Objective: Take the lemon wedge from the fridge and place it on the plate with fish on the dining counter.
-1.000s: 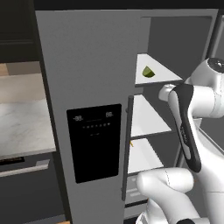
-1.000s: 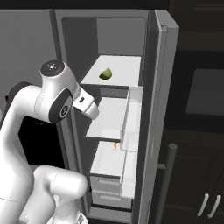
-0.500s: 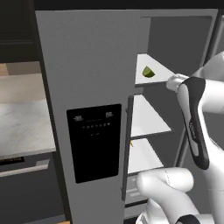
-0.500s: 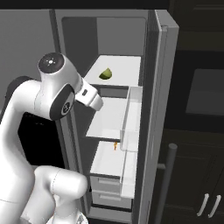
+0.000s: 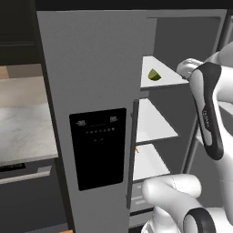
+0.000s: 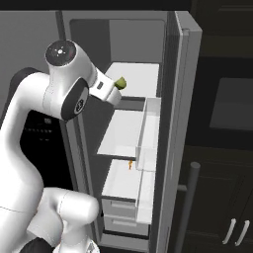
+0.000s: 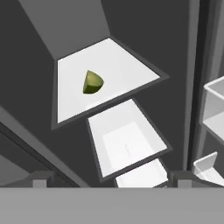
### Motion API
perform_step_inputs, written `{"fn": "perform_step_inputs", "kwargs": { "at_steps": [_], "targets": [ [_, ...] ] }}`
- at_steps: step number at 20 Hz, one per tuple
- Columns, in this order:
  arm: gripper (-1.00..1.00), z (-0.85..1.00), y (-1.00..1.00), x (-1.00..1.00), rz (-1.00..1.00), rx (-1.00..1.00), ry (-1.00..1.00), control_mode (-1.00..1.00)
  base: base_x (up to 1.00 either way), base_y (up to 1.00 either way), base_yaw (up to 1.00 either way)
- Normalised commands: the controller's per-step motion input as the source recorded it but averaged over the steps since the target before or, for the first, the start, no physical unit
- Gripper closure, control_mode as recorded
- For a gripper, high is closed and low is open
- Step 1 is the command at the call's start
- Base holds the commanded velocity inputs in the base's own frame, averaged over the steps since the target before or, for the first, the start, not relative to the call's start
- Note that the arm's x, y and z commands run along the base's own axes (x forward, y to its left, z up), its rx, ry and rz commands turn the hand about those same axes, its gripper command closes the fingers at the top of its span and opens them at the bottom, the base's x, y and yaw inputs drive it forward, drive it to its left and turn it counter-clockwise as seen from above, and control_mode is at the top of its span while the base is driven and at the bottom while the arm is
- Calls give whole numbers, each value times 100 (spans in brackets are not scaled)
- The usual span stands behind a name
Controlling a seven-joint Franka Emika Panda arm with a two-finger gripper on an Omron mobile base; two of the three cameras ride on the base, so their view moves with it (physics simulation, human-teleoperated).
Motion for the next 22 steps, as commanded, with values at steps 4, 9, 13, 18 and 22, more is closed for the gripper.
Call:
{"fn": "perform_step_inputs", "kwargs": {
  "at_steps": [4, 9, 13, 18, 22],
  "targets": [
    [-100, -4, 0, 27, 0, 0, 0, -100, 0, 0, 0],
    [-100, -25, 0, 43, 3, 0, 0, -100, 0, 0, 0],
    [-100, -4, -1, 23, 13, 0, 3, -100, 0, 0, 0],
    [-100, 0, 7, 6, 4, -8, 3, -100, 0, 0, 0],
    [-100, 6, 1, 0, 0, -6, -6, -100, 0, 0, 0]
  ]
}}
